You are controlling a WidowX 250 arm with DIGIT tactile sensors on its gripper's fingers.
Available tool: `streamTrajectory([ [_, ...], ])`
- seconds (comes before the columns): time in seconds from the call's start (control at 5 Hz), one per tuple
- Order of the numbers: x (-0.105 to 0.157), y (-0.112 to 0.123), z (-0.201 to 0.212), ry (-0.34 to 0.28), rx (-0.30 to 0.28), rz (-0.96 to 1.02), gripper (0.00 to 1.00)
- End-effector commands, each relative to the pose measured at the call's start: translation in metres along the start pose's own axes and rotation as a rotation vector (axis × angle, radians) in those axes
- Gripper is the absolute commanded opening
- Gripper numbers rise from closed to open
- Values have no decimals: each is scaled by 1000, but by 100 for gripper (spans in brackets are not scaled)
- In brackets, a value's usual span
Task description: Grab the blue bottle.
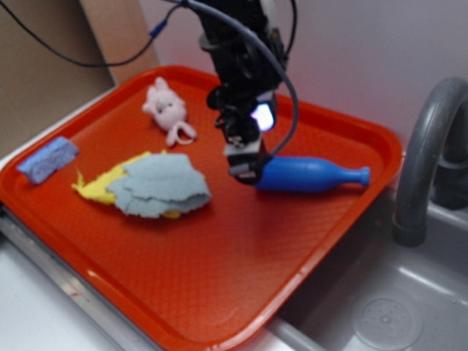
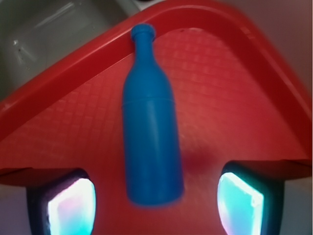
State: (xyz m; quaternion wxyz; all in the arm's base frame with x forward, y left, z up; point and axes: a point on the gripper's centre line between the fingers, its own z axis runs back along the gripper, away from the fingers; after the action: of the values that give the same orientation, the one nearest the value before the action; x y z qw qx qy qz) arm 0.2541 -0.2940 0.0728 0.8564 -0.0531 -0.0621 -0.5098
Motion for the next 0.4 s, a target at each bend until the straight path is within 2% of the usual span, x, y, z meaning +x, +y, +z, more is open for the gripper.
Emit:
streamTrajectory([
  [0.0,0,-19,-8,-1,5,-55,100],
  [0.2,2,-25,-15,21,65,-69,100],
])
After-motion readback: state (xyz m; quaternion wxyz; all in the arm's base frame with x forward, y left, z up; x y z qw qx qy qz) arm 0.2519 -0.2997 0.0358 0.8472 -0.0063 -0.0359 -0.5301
